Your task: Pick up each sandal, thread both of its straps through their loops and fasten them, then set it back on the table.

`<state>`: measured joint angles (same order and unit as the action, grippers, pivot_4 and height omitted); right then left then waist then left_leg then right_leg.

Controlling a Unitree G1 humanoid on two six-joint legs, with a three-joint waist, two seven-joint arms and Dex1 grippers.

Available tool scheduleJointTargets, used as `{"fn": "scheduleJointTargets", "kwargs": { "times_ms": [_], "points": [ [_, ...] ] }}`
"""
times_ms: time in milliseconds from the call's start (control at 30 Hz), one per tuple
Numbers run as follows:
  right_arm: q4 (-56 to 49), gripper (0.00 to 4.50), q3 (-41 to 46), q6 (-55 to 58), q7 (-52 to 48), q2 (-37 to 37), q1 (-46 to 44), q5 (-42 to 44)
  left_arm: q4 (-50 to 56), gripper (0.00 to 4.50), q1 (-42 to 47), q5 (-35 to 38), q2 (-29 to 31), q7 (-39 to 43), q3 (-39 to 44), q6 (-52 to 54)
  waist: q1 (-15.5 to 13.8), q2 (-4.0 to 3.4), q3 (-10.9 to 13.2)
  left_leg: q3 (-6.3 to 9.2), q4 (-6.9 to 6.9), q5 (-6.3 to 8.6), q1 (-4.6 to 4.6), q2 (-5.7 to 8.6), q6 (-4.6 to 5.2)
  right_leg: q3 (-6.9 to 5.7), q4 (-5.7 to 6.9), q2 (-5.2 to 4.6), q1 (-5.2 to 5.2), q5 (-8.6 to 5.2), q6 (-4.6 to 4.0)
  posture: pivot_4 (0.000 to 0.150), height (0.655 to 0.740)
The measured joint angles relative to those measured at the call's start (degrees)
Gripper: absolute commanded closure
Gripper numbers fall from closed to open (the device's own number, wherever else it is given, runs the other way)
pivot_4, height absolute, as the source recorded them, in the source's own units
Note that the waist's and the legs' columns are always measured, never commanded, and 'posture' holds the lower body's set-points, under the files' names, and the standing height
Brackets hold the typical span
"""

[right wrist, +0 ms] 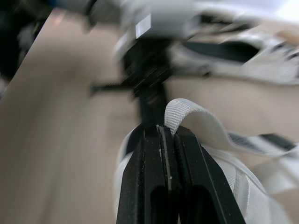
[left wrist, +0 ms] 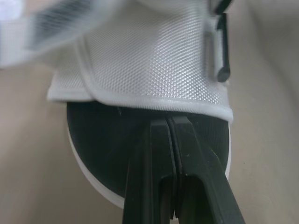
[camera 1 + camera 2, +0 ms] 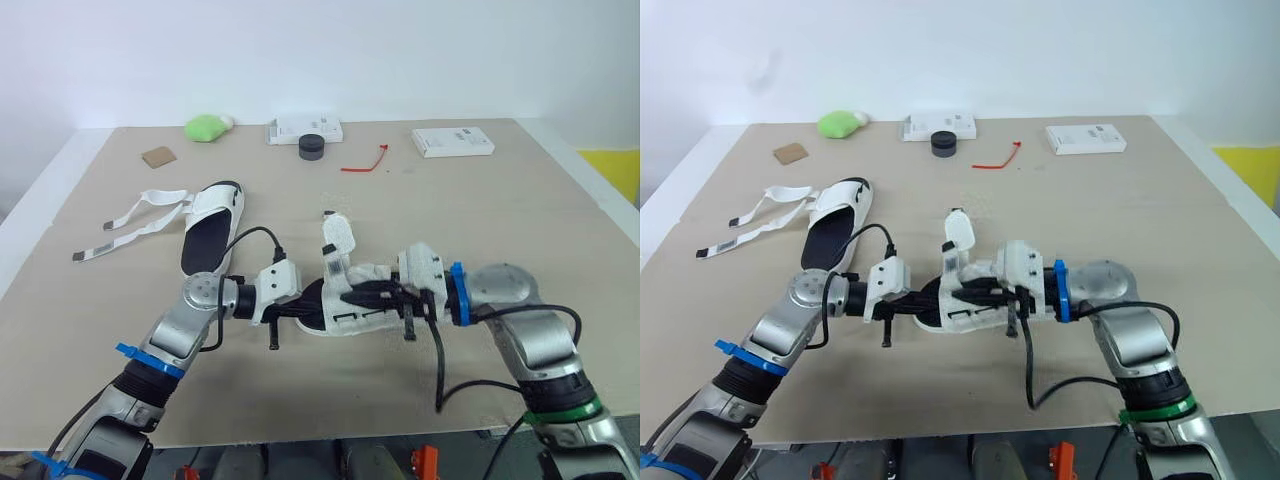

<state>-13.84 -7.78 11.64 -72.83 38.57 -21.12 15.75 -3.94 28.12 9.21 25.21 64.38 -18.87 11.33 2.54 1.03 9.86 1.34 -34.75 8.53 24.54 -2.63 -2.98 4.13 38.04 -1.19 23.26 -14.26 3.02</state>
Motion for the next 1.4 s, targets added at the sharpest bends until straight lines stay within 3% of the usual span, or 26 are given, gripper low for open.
{"fn": "scheduleJointTargets", "kwargs": {
  "times_ms": [167, 300, 433, 533, 667, 833, 933, 967, 1133, 1267, 1400],
  "points": [
    [-2.49, 4.37, -3.43, -11.5, -4.58, 6.49, 2.41, -3.21, -0.01, 4.5, 0.86, 0.0, -0.02, 0.68, -0.63, 0.0, 0.08, 0.28, -0.27, -0.03, 0.17, 0.1, -0.34, -0.02, 0.01, 0.0, 0.0, 0.01, -0.22, -0.21, -0.11, 0.15, 0.74],
    [1.62, 4.37, -7.06, -12.01, -3.25, 6.21, -4.26, -8.57, -1.09, 4.5, 0.94, -0.23, 0.11, 0.96, -0.99, 0.31, 0.28, 0.61, -0.68, -0.07, 0.22, 0.15, -0.7, -0.1, -0.03, 0.0, 0.01, 0.05, -0.44, -0.25, -0.19, 0.15, 0.74],
    [5.65, 3.13, -8.11, -9.11, -2.84, 5.49, -6.98, -10.32, -1.25, 4.5, 0.88, -0.23, 0.11, 1.14, -1.36, 0.36, 0.09, 0.98, -0.91, -0.07, 0.23, 0.18, -0.79, -0.12, -0.07, -0.02, 0.01, 0.03, -0.58, -0.29, -0.26, 0.15, 0.74],
    [7.08, 1.62, -7.91, -8.26, -4.2, 6.3, -8.11, -9.09, -0.9, 4.5, 1.34, -0.19, 0.01, 1.36, -1.65, 0.35, 0.03, 0.94, -0.94, -0.11, 0.22, 0.27, -0.8, -0.08, -0.13, -0.01, 0.0, -0.02, -0.64, -0.39, -0.24, 0.15, 0.74],
    [6.99, 0.12, -7.64, -6.72, -6.07, 8.94, -9.28, -7.69, -0.26, 4.5, 1.26, 0.0, -0.12, 2.07, -2.72, 0.35, -0.71, 0.93, -0.94, -0.05, 0.21, 0.55, -0.79, 0.0, -0.2, -0.02, -0.01, -0.08, -0.77, -0.73, -0.12, 0.15, 0.74],
    [7.04, 0.04, -6.45, -0.01, -10.55, 13.18, -9.62, -3.58, 0.05, 4.5, 1.18, 0.43, -0.15, 2.36, -3.0, 0.39, -1.16, 0.94, -0.95, -0.04, 0.14, 1.1, -0.8, -0.02, 0.12, -0.03, -0.01, -0.05, -0.84, -1.02, 0.04, 0.15, 0.74],
    [6.94, 0.04, -5.01, 12.71, -11.73, 12.35, -11.33, 4.33, 0.02, 4.5, 1.1, 0.6, -0.03, 2.4, -2.62, 0.43, -0.94, 0.83, -0.88, -0.04, 0.11, 1.28, -0.82, -0.06, 0.38, 0.0, 0.03, 0.02, -0.83, -0.99, -0.24, 0.15, 0.74],
    [6.87, 0.04, -3.17, 22.16, -10.14, 10.47, -13.89, 10.13, 0.01, 4.5, 1.1, 0.63, 0.07, 2.37, -2.52, 0.46, -0.77, 0.74, -0.82, -0.03, 0.09, 1.28, -0.84, -0.07, 0.38, 0.0, 0.06, 0.03, -0.83, -0.9, -0.39, 0.15, 0.74],
    [2.4, 0.04, 5.74, 46.61, -5.25, 10.61, -19.33, 27.72, 0.42, 4.5, 0.65, 0.74, -0.41, 1.14, -2.77, 1.05, -1.21, 0.63, -0.75, 0.16, -0.06, 1.27, -0.81, -0.07, 0.38, -0.19, 0.07, 0.02, -0.95, -1.05, -0.08, 0.15, 0.74],
    [1.38, 0.04, 12.45, 55.09, -2.49, 14.84, -16.2, 34.34, 1.28, 4.5, -0.11, 0.83, -0.41, 0.42, -2.58, 1.39, -1.24, 0.62, -0.76, 0.12, -0.1, 1.28, -0.78, -0.04, 0.39, -0.16, 0.07, -0.01, -0.94, -1.06, -0.04, 0.15, 0.74],
    [-5.0, 0.04, 17.25, 55.54, -5.25, 23.88, -5.73, 36.32, 2.06, 4.5, -1.01, 0.96, -0.2, -0.05, -2.29, 1.56, -1.32, 0.54, -0.8, 0.13, -0.1, 1.38, -0.74, -0.04, 0.52, -0.17, 0.05, 0.0, -0.9, -1.16, -0.01, 0.15, 0.74]
  ]
}}
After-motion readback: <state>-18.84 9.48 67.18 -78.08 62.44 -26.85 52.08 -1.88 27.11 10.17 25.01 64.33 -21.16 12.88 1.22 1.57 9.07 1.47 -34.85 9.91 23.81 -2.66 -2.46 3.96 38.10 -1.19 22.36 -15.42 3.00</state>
